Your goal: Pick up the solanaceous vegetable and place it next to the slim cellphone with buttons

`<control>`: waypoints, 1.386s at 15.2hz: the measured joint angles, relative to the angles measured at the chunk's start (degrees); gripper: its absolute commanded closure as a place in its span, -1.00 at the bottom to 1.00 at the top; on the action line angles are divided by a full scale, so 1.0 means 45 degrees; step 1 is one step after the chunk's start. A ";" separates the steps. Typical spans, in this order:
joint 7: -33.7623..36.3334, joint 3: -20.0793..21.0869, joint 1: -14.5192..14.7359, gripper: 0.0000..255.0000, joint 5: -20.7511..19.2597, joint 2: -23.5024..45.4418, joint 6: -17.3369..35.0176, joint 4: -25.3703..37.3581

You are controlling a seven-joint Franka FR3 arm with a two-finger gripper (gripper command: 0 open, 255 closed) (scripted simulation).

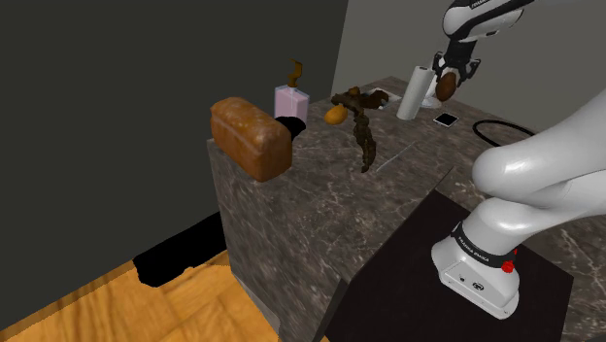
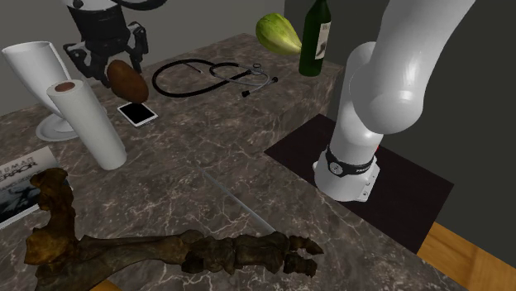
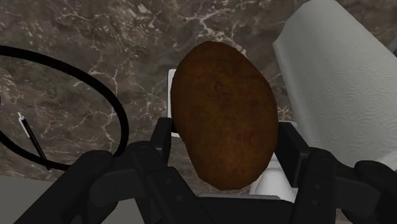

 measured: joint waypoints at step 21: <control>0.1595 0.0036 -0.0272 1.00 -0.1461 0.1702 0.3250 -0.1758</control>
